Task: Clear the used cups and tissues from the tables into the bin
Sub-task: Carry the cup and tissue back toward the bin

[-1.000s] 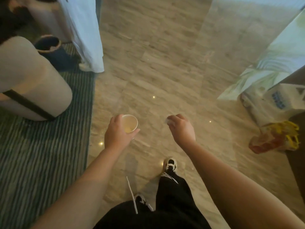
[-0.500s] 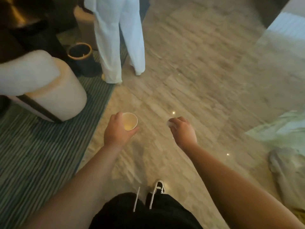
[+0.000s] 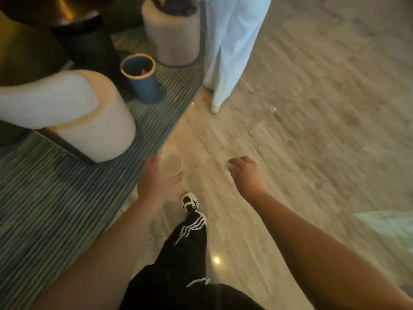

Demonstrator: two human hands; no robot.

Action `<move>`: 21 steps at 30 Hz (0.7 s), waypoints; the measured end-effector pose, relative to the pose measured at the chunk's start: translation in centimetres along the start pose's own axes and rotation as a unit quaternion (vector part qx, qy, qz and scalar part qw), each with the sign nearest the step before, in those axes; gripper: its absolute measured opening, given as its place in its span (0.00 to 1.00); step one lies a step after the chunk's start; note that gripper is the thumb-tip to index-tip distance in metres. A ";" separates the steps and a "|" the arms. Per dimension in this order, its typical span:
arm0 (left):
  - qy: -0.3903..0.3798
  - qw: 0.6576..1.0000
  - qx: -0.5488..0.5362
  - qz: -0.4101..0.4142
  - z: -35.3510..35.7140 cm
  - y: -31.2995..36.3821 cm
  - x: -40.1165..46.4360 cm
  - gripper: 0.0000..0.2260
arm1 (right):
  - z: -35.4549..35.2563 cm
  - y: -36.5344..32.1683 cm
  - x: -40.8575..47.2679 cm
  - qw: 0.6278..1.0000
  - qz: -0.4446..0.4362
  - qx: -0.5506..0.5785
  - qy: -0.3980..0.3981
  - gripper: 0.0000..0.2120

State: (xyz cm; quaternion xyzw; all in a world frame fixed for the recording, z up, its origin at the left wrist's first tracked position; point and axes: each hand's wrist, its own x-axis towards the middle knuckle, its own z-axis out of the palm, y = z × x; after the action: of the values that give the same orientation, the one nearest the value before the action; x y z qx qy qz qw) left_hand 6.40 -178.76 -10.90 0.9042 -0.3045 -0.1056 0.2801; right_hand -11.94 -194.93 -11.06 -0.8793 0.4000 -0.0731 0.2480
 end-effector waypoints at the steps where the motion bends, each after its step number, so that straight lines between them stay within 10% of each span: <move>1: 0.004 1.000 -0.005 -0.009 0.3 0.0 2.5 0.33 | 0.1 -0.2 2.8 1.000 -0.009 0.001 -0.005 0.11; 21: 0.083 0.986 -0.050 -0.134 -2.0 0.0 48.2 0.32 | 1.2 -13.3 57.0 0.985 -0.150 0.033 -0.079 0.11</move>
State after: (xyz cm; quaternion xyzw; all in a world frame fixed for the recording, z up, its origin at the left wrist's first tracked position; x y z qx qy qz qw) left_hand 45.30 -207.30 -10.28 0.9273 -0.1507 -0.0820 0.3326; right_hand 35.52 -229.21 -9.49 -0.9237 0.2401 -0.0532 0.2938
